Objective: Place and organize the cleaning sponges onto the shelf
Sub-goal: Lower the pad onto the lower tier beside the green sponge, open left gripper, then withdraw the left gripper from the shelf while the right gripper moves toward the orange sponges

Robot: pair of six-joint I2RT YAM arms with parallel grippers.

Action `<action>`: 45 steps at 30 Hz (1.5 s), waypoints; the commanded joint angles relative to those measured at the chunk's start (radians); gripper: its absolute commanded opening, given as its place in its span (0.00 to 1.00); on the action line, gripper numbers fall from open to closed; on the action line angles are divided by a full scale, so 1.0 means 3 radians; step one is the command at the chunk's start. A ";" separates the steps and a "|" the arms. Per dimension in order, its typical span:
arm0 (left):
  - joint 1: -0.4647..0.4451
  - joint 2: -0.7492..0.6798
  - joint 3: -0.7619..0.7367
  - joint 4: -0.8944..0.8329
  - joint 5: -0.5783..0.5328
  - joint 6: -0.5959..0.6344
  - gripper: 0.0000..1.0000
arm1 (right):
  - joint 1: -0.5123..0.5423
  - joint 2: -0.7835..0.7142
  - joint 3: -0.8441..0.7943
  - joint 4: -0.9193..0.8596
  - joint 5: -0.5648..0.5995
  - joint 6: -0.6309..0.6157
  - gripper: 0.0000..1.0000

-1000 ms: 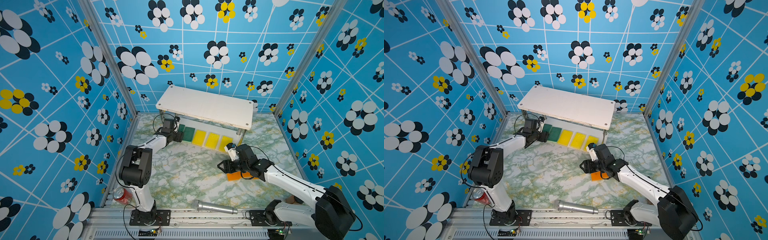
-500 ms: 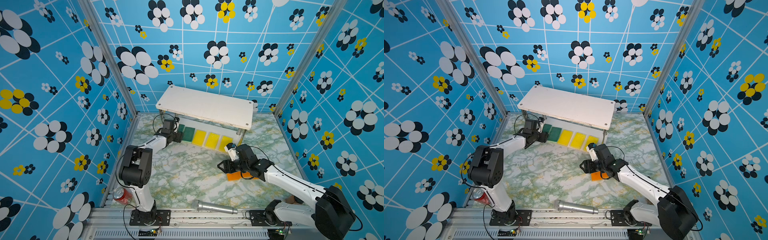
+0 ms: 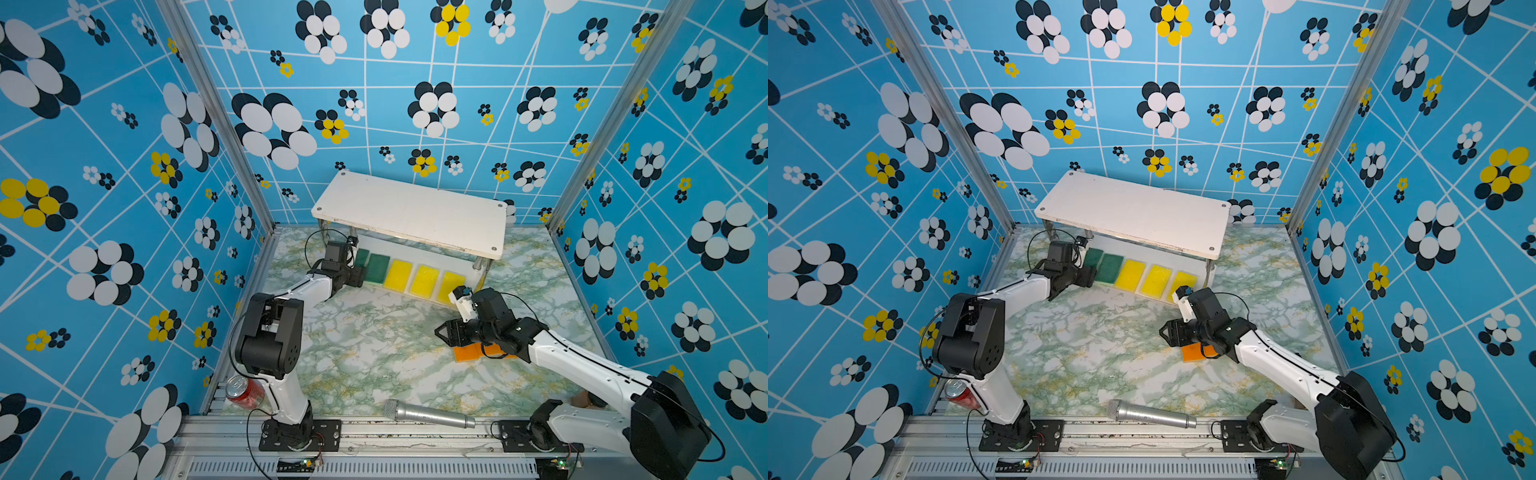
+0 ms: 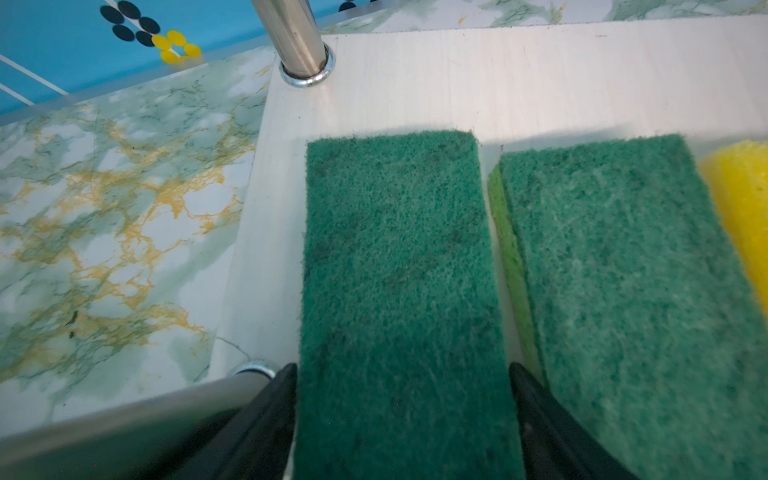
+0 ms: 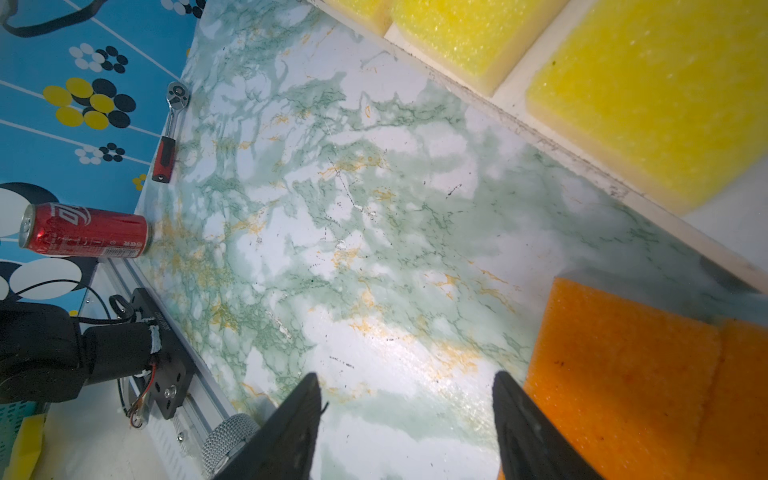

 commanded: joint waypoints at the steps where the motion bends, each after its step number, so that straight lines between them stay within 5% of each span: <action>1: 0.0032 -0.0132 -0.0053 0.0072 -0.0133 -0.0012 0.81 | -0.0022 -0.0053 -0.0038 0.0013 0.0018 0.0047 0.67; 26: -0.0003 -0.0268 -0.0117 0.0129 -0.0054 -0.0032 0.83 | -0.0021 -0.0050 -0.0032 0.0022 0.0002 0.0047 0.67; 45: -0.0175 -0.0840 -0.0519 0.0192 0.0141 -0.0116 0.82 | -0.0022 -0.0038 -0.0051 0.0048 -0.0014 0.0052 0.67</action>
